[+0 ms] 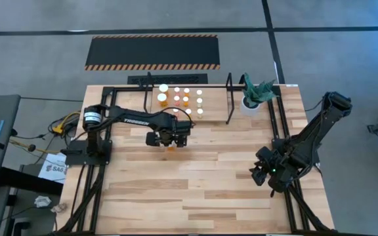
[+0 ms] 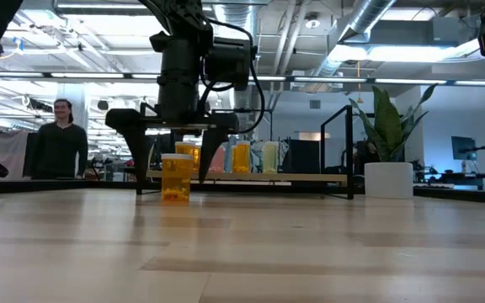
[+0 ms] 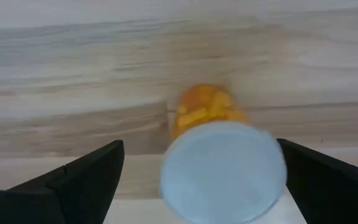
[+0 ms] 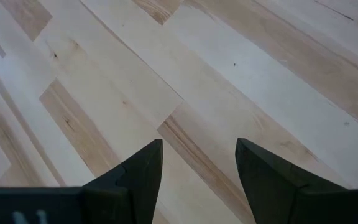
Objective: Pick and place medicine bottles onto shelf by color
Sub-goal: Put the big orange pill bottle on the shelf aligned with the other big orange pill bottles
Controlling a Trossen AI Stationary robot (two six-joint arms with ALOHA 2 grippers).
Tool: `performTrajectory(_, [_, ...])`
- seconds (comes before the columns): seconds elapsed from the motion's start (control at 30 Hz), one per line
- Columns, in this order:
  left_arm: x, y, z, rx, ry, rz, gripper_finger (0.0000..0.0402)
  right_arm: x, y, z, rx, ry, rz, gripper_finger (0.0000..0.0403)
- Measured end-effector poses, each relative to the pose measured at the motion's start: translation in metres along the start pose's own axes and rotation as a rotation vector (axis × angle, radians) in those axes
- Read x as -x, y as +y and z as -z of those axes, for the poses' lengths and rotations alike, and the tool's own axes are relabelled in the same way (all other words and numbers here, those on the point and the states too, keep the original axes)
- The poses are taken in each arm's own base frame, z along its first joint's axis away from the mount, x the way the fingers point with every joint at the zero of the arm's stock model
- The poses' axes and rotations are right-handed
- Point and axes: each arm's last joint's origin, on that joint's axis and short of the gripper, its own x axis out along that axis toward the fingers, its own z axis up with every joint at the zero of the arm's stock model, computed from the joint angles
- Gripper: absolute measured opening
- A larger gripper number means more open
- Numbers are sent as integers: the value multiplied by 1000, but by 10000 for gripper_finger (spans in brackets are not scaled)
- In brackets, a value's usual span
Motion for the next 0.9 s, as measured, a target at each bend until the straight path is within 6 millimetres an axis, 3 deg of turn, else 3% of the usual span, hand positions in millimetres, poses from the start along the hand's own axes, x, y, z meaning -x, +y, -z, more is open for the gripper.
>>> performTrajectory(0.27, [-1,-1,-2,-10,-47,0,384,0,0,0,0,0,0,225])
performTrajectory(0.73, [-1,-3,0,-16,-50,23,206,0,0,0,0,0,-1,225])
performTrajectory(0.9, [-1,-4,0,-17,-48,24,168,0,0,0,0,0,0,225])
